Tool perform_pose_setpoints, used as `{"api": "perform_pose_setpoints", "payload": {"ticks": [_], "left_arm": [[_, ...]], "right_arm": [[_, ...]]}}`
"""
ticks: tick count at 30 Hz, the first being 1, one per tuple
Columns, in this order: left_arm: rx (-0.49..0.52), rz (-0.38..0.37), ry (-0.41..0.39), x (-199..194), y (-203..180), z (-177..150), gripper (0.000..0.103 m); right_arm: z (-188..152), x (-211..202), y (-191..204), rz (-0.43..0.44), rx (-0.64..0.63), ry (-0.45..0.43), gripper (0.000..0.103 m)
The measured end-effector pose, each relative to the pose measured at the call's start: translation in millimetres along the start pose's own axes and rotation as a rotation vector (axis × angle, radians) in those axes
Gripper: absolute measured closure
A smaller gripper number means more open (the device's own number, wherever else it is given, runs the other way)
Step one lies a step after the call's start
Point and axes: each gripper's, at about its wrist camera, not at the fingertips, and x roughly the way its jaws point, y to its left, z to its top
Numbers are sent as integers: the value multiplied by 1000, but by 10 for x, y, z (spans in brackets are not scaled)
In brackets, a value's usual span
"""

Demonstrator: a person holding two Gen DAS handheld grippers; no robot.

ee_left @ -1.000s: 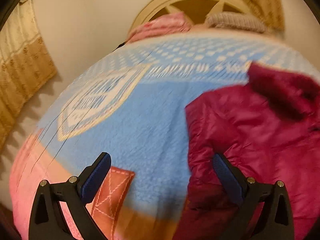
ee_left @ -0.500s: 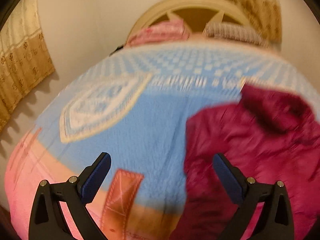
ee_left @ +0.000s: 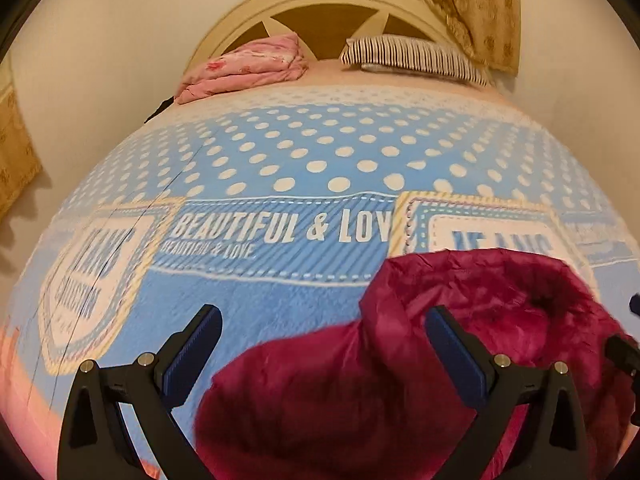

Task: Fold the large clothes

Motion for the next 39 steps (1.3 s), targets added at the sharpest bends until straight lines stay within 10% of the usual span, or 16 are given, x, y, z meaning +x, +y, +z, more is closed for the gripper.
{"api": "perform_pose_setpoints", "payload": {"ticks": [4, 6, 8, 9, 14, 30, 34, 39], "left_arm": [[39, -28, 13, 236, -178, 25, 8], [76, -59, 23, 272, -271, 1, 47], [79, -122, 50, 263, -278, -28, 88], [78, -117, 29, 218, -259, -41, 88], [72, -92, -25, -6, -114, -138, 92], [134, -120, -56, -299, -84, -730, 89], [52, -110, -182, -671, 95, -626, 24], [-11, -84, -241, -775, 95, -361, 18]], "right_arm": [[174, 371, -85, -23, -16, 52, 16], [224, 537, -103, -21, -27, 79, 27], [233, 638, -100, -8, -50, 117, 63], [226, 656, -99, 2, -58, 132, 86], [97, 419, -115, -32, -110, 58, 90], [-542, 339, -214, -89, -176, 47, 93], [-556, 380, -199, -102, -184, 47, 93], [-595, 414, -192, -107, -188, 45, 93]]}}
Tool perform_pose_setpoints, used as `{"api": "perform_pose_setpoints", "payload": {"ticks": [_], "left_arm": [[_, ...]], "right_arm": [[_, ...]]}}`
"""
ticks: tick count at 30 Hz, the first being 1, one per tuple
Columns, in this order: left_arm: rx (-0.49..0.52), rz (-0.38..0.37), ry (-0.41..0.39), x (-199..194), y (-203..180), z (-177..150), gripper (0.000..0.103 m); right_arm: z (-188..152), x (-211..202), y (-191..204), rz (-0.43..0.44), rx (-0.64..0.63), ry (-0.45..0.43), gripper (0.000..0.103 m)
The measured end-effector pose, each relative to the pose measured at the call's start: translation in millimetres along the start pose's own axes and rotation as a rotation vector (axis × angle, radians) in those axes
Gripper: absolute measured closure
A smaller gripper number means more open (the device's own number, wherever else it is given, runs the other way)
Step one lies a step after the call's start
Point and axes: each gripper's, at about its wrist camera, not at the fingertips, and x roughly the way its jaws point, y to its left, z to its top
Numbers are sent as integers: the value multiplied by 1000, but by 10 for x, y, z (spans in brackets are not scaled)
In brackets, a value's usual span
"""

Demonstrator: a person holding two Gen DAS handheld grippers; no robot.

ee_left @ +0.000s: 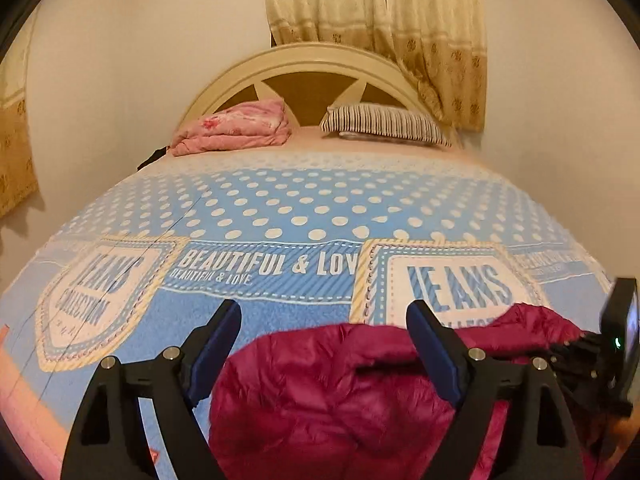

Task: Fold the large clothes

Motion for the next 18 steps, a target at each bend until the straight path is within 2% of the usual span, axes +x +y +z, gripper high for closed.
{"api": "perform_pose_setpoints", "payload": {"ticks": [3, 6, 7, 9, 13, 18], "left_arm": [[14, 28, 52, 321, -179, 50, 18], [87, 90, 182, 699, -373, -211, 18], [95, 105, 203, 750, -390, -322, 18], [94, 110, 224, 780, -371, -510, 18], [61, 93, 208, 713, -290, -539, 18], [85, 101, 202, 683, -348, -522, 18]], "right_arm": [[-14, 5, -2, 5, 5, -5, 93], [-20, -25, -25, 16, 14, -8, 93], [-20, -39, -36, 20, 17, -10, 92], [-26, -103, -63, 33, 24, -20, 89], [-25, -386, -141, 59, 50, -46, 63], [149, -839, -214, 97, 172, -159, 61]]}}
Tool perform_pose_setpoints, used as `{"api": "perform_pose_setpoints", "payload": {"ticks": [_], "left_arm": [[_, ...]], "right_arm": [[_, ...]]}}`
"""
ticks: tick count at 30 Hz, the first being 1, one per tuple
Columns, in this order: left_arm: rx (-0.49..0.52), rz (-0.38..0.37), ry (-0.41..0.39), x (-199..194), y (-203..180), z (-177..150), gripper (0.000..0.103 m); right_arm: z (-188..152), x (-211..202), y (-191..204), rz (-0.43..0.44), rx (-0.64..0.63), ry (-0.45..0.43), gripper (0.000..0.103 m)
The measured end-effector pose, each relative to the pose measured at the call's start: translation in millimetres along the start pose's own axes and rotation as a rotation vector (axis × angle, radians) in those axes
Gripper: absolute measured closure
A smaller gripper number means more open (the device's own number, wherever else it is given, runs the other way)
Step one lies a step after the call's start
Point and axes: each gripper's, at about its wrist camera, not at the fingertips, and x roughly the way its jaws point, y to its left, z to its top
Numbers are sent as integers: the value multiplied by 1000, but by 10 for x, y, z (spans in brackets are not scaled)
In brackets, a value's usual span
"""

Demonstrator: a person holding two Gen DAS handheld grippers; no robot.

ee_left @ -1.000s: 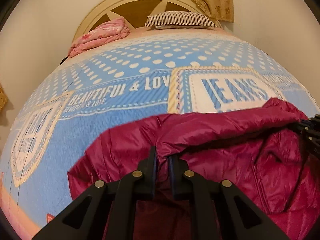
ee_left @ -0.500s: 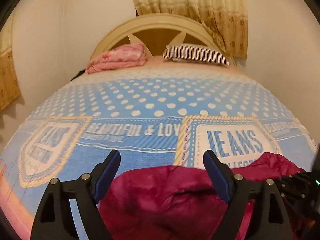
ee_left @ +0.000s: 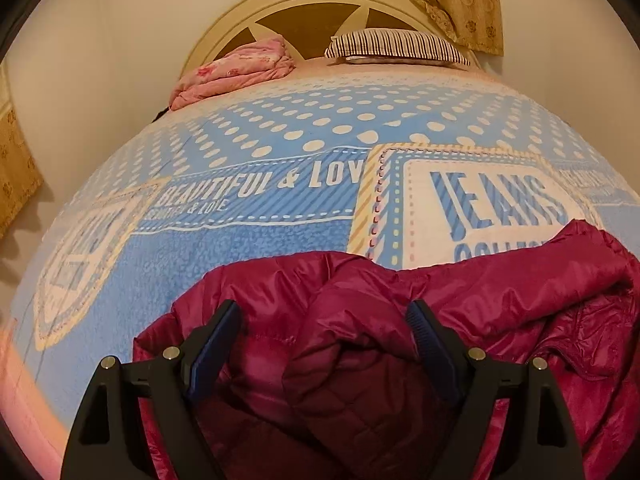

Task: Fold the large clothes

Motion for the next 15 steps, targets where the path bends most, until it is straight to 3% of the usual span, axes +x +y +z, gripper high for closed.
{"api": "perform_pose_setpoints", "payload": {"ticks": [2, 5, 9, 15], "left_arm": [[-17, -6, -48, -102, 15, 61, 18], [-59, -50, -89, -252, 7, 194, 18], [-46, -126, -63, -180, -112, 218, 18], [-68, -151, 28, 116, -137, -1, 18]], "right_arm": [[125, -2, 58, 28, 47, -28, 54], [253, 216, 231, 28, 33, -22, 53], [233, 599, 342, 45, 58, 40, 53], [-26, 894, 318, 50, 102, 103, 53]]}}
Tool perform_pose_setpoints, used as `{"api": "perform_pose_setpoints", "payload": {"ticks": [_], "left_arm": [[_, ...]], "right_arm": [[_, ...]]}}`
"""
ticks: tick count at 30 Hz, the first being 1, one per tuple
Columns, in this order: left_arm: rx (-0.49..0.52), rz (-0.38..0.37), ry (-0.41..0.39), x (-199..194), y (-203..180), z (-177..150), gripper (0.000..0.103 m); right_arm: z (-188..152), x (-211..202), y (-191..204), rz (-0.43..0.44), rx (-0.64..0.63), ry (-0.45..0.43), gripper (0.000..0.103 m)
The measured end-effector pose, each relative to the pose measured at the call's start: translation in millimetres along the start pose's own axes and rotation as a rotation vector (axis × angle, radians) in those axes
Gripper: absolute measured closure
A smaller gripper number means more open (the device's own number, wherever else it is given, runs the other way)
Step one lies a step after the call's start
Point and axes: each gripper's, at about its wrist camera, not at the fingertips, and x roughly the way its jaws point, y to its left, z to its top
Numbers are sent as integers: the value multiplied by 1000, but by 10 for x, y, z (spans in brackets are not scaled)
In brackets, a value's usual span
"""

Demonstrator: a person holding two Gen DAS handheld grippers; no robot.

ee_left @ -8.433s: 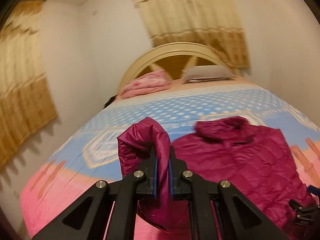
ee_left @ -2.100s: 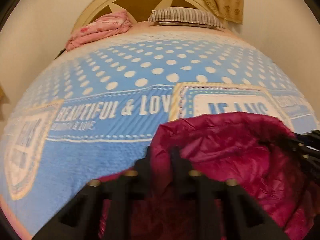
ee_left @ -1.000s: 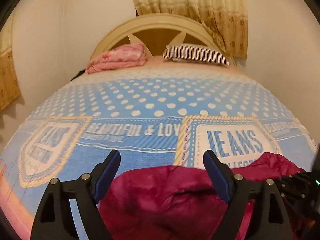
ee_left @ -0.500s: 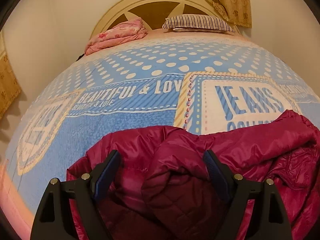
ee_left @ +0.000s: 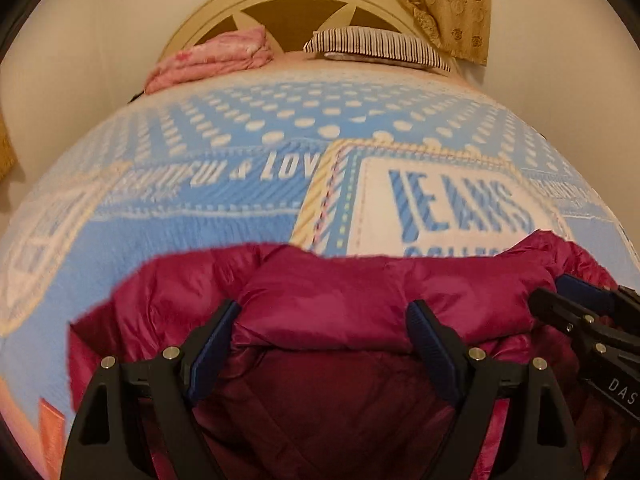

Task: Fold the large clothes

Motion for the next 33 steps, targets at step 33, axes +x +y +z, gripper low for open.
{"api": "perform_pose_setpoints", "payload": {"ticks": [33], "left_arm": [[26, 47, 76, 264, -53, -108, 10]], "right_arm": [[-175, 240, 95, -93, -70, 37, 53]]}}
